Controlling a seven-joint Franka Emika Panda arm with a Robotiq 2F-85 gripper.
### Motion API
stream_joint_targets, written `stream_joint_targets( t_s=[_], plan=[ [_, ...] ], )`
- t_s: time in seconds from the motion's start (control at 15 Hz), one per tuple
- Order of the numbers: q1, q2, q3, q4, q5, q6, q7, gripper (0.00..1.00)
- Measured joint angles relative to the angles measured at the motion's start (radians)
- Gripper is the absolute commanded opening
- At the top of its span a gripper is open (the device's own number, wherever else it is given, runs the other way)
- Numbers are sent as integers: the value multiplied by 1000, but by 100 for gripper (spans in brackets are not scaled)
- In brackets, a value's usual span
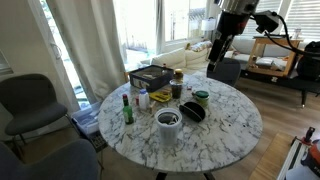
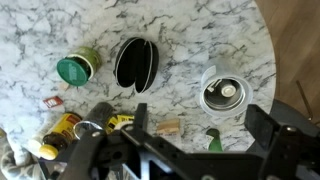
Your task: Remove the glasses from the silver cup and put them in the black purse
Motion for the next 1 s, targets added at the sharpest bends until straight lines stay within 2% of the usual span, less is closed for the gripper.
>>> stream_joint_targets(
  t_s=[0.27, 0.47, 0.73, 1.0],
  plan=[
    [10, 40, -138, 3, -23, 93, -296, 100],
    [56, 91, -183, 15, -21, 139, -451, 100],
    [153, 127, -186, 16, -2, 192, -526, 100],
    [162, 130, -188, 17, -2, 194, -534, 100]
  ],
)
